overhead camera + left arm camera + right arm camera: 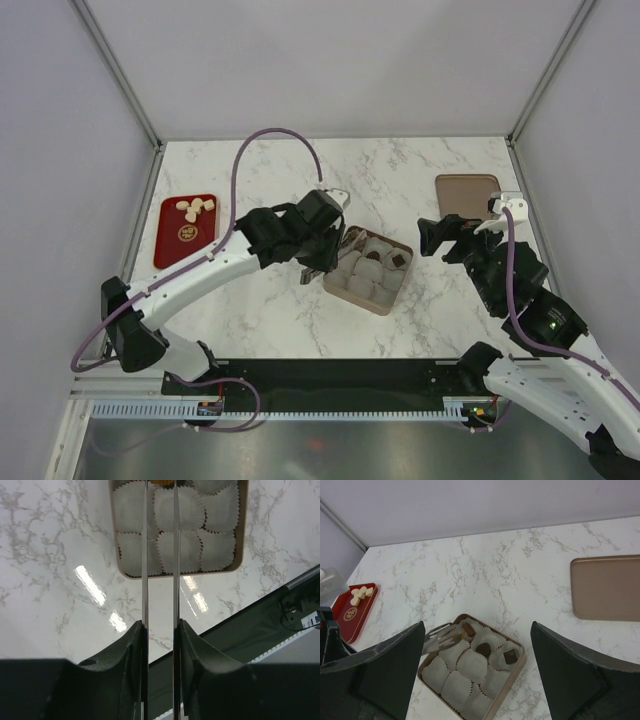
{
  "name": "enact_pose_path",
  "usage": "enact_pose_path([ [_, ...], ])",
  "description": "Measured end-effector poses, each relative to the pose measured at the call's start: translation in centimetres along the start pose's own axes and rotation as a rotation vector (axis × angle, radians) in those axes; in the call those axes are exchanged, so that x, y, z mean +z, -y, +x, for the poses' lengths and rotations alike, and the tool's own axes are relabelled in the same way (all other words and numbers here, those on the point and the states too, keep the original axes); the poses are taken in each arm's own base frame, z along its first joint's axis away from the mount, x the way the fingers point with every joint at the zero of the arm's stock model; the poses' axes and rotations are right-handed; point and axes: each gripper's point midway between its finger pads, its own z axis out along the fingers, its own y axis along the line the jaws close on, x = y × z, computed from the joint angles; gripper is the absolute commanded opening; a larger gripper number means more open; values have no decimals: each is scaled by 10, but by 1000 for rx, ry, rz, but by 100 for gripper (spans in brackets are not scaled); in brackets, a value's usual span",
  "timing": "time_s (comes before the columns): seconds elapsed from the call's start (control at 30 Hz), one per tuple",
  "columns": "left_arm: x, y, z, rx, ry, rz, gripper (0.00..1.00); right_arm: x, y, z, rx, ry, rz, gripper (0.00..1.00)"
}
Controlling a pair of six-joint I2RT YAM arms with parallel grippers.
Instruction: Pack the chocolate
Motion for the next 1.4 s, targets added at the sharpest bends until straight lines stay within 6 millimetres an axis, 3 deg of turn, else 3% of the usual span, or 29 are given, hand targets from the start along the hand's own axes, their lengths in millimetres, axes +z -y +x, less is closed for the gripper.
enact_pose_path([
  [0.2, 18, 32, 22, 58, -59, 26, 35, 0, 3, 3, -7, -8, 17, 95],
  [0.53, 29, 66, 30, 73, -70, 115, 36, 1, 4, 3, -8, -9, 21, 95],
  [0.73, 41, 72, 35, 69, -93, 116, 38, -1, 5, 0, -2, 2, 24, 95],
  [1.4, 41, 78, 42, 61, -110, 132, 43, 0, 3, 2, 8, -7, 21, 95],
])
